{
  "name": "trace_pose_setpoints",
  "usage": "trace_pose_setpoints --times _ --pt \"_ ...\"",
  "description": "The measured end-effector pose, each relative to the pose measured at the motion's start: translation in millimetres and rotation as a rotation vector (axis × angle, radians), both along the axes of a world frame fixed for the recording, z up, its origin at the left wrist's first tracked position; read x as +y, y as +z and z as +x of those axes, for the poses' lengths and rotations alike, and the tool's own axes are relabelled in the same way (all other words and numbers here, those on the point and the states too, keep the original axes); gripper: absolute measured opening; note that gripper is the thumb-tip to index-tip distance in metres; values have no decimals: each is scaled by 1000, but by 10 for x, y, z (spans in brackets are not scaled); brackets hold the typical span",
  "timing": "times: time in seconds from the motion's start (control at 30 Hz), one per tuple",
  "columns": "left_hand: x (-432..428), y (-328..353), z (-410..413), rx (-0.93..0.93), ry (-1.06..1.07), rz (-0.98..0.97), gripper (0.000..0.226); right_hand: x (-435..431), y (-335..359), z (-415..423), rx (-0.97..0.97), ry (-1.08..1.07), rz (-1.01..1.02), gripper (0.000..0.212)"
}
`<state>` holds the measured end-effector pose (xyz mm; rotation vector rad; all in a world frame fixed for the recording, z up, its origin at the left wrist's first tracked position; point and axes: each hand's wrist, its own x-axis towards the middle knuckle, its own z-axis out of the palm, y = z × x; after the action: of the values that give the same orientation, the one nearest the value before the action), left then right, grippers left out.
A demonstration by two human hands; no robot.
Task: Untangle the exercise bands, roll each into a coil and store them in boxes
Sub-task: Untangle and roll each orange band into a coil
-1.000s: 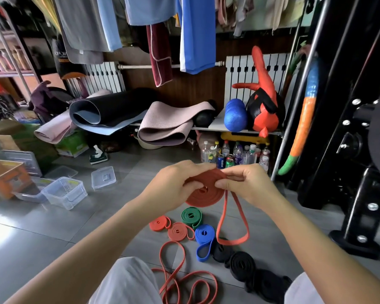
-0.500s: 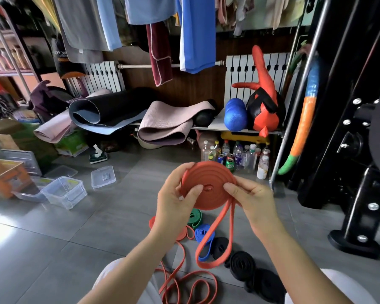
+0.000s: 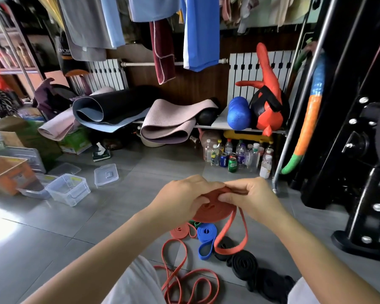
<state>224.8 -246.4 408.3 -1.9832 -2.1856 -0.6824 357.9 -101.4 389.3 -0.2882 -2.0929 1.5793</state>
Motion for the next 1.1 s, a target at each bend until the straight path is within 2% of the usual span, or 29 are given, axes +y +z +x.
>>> trace_pose_setpoints --times 0.17,0.27,0.37,0.53,0.6,0.77,0.9,0.97,1.03,1.1 --pt "-24 -49 -47 -269 43 201 47 15 75 25 86 -5 -52 37" --pt "-42 -63 -53 -443 118 338 54 30 29 50 124 -37 -123 39" --pt "-66 -49 -42 -596 157 464 67 1 -51 74 159 -108 -207 31" --pt "-47 -102 79 -840 141 583 64 -56 -134 35 182 -130 -349 28" --pt "-51 -148 127 -901 122 569 57 -53 -126 31 163 -136 -373 25" --pt "-110 27 29 -691 139 330 41 20 -34 63 43 -48 -190 30" --pt "-82 310 -28 -213 -68 -40 62 -16 82 -6 -102 33 69 28" --pt "-27 333 -35 -49 -97 -179 62 -32 131 -40 -108 23 142 22" --pt "-18 313 -46 -66 -84 -170 58 -34 175 -53 -89 23 115 22" --pt "-34 290 -54 -186 -76 -103 54 -12 209 -42 -75 37 23 27"
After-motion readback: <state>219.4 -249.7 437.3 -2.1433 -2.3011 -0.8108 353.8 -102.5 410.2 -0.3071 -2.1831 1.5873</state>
